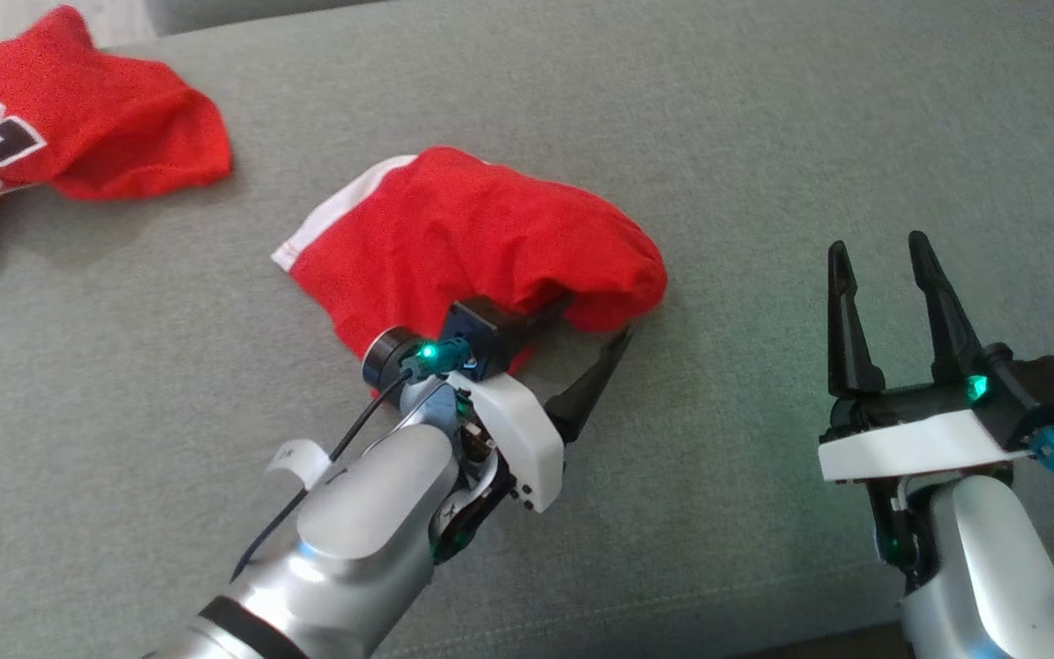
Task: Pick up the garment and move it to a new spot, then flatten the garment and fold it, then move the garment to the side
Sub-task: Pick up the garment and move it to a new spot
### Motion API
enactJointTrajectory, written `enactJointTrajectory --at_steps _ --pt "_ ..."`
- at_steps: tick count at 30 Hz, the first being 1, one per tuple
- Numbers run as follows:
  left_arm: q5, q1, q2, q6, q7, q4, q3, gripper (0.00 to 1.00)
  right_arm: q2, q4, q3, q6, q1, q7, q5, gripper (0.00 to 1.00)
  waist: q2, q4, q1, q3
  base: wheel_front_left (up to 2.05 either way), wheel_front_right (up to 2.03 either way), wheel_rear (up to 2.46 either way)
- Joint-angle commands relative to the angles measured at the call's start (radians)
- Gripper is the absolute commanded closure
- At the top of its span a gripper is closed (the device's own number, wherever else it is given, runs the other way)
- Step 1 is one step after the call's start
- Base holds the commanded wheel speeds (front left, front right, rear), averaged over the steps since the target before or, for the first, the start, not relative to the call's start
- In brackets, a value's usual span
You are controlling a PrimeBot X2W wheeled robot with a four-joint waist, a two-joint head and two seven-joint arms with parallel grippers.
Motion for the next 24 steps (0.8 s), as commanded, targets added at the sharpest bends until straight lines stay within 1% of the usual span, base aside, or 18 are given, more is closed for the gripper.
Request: enactJointTrajectory --at_steps 1,6,9,11,12,14,18,19,24 --pt "-0.004 -0.02 0.002 0.011 -0.022 -0.048 0.037 0.0 -0.003 -0.026 0.019 0.008 -0.021 -0.005 -0.007 0.0 -0.0001 0.02 0.0 -0.021 0.0 0.0 0.0" --pt "0.001 0.017 0.043 0.047 -0.05 -0.115 0.071 0.0 -0.003 -0.019 0.02 0.008 -0.007 -0.005 -0.012 0.0 -0.0001 0.048 0.0 -0.059 0.0 0.0 0.0" --pt "0.0 0.06 0.078 0.079 -0.058 -0.172 0.101 0.0 -0.003 -0.014 0.014 0.008 0.005 -0.005 -0.019 0.0 -0.0001 0.066 0.0 -0.084 0.0 0.0 0.0" --pt "-0.002 0.096 0.103 0.103 -0.062 -0.212 0.125 0.0 -0.003 -0.01 0.012 0.008 0.015 -0.005 -0.024 0.0 -0.0001 0.076 0.0 -0.101 0.0 0.0 0.0" --pt "-0.004 0.137 0.127 0.13 -0.064 -0.252 0.156 0.0 -0.003 -0.006 0.015 0.008 0.024 -0.005 -0.026 0.0 -0.0001 0.084 0.0 -0.119 0.0 0.0 0.0" --pt "0.005 0.179 0.148 0.162 -0.066 -0.298 0.192 0.0 -0.003 -0.003 0.018 0.008 0.034 -0.005 -0.027 0.0 -0.0001 0.092 0.0 -0.135 0.0 0.0 0.0" --pt "0.041 0.296 0.166 0.22 -0.066 -0.411 0.298 0.0 -0.003 0.001 0.026 0.008 0.055 -0.005 -0.03 0.0 -0.0001 0.102 0.0 -0.162 0.0 0.0 0.0" --pt "0.041 0.296 0.166 0.22 -0.066 -0.411 0.298 0.0 -0.003 0.001 0.026 0.008 0.055 -0.005 -0.03 0.0 -0.0001 0.102 0.0 -0.162 0.0 0.0 0.0" --pt "0.109 0.464 0.164 0.277 -0.066 -0.518 0.447 0.0 -0.003 0.006 0.038 0.008 0.08 -0.005 -0.025 0.0 -0.0001 0.108 0.0 -0.188 0.0 0.0 0.0"
